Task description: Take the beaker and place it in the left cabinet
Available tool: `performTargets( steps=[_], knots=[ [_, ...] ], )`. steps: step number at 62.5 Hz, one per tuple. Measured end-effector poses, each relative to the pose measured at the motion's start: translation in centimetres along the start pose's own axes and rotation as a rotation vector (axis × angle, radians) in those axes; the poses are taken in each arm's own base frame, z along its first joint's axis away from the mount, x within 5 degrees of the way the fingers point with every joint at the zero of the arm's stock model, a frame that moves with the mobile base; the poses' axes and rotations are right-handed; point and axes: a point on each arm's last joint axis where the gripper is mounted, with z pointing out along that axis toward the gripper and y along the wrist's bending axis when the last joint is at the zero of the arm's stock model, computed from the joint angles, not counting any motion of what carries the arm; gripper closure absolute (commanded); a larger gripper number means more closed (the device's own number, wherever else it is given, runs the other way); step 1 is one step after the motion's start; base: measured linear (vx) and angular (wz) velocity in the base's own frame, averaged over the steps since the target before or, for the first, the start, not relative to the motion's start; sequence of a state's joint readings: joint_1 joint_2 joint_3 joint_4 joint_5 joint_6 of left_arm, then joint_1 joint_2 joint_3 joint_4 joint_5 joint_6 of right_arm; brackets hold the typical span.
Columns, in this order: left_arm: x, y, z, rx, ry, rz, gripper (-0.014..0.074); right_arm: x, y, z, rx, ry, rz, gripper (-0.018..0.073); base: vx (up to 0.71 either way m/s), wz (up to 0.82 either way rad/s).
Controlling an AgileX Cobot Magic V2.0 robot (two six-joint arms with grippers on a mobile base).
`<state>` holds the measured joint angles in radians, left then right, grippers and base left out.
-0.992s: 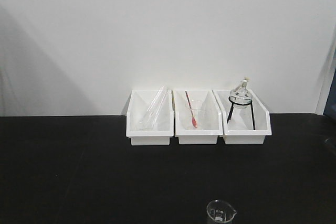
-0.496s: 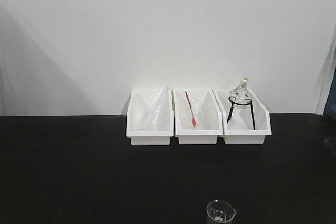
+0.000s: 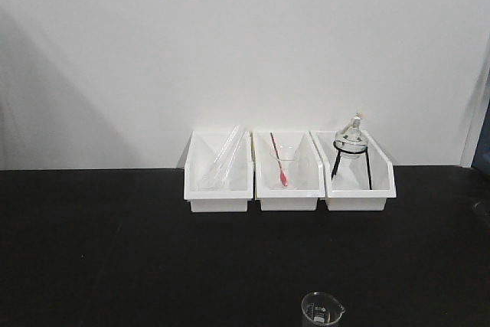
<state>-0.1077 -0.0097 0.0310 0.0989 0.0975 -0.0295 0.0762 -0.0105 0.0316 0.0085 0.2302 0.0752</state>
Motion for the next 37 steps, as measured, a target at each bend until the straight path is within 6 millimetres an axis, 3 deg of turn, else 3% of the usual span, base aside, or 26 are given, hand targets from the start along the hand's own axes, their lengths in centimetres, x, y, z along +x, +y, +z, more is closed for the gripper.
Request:
performTargets(
  steps=[8, 16, 21, 26, 28, 34, 37],
  knots=[
    [0.0, 0.0, 0.0, 0.0, 0.0, 0.0, 0.0604, -0.4, 0.0, 0.0, -0.004, -0.048, 0.0, 0.056, 0.0, 0.0],
    [0.0, 0.0, 0.0, 0.0, 0.0, 0.0, 0.0604, -2.7, 0.2, -0.4, -0.019, -0.249, 0.0, 0.056, 0.0, 0.0],
    [0.0, 0.0, 0.0, 0.0, 0.0, 0.0, 0.0604, -6.1, 0.5, -1.6, -0.029, -0.395, -0.01, 0.056, 0.0, 0.0],
    [0.0, 0.0, 0.0, 0.0, 0.0, 0.0, 0.0604, -10.7, 0.9, -2.9, -0.026, -0.497, -0.051, 0.056, 0.0, 0.0],
    [0.0, 0.0, 0.0, 0.0, 0.0, 0.0, 0.0604, -13.4, 1.1, -3.4, -0.019, -0.538, -0.084, 0.056, 0.0, 0.0],
    [0.0, 0.0, 0.0, 0.0, 0.0, 0.0, 0.0604, -18.9, 1.6, -2.8, -0.004, -0.554, -0.142, 0.056, 0.0, 0.0],
    [0.0, 0.0, 0.0, 0.0, 0.0, 0.0, 0.0604, -20.6, 1.7, -1.7, -0.001, -0.529, -0.151, 0.056, 0.0, 0.0]
  ],
)
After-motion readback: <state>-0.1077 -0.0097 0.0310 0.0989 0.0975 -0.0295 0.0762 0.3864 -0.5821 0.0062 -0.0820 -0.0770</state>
